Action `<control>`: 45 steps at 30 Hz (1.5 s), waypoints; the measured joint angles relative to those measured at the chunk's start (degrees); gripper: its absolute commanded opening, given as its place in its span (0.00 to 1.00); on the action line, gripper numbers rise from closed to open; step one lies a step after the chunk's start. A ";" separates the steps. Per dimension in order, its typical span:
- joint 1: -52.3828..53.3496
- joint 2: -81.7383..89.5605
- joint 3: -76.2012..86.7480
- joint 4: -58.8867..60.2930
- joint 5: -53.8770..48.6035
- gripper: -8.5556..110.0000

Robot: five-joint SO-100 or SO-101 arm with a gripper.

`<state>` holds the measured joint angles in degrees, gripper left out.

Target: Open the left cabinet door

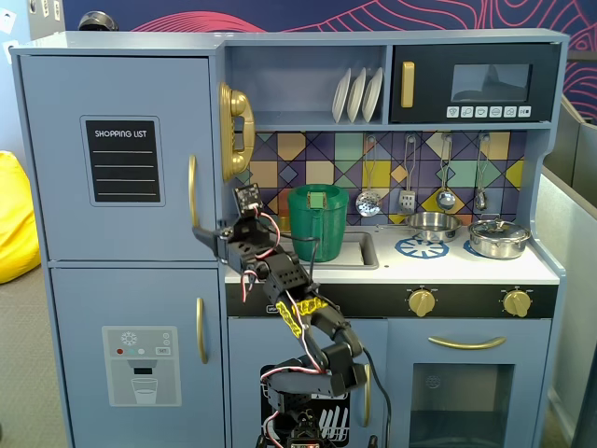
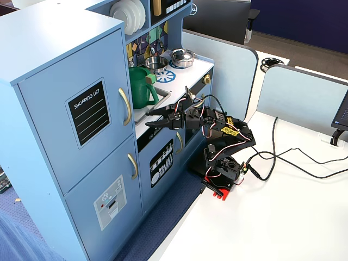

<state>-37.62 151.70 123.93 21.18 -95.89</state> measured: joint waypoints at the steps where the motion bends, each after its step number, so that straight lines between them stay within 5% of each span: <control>1: 0.00 -1.14 -1.05 -1.05 -0.26 0.24; 20: -3.34 -21.18 -11.95 -15.03 -5.01 0.22; 33: -19.86 -19.07 -12.04 -12.66 -16.08 0.20; 45: -19.95 -5.19 -10.72 -7.03 -19.34 0.19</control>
<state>-57.57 146.51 113.20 14.15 -115.22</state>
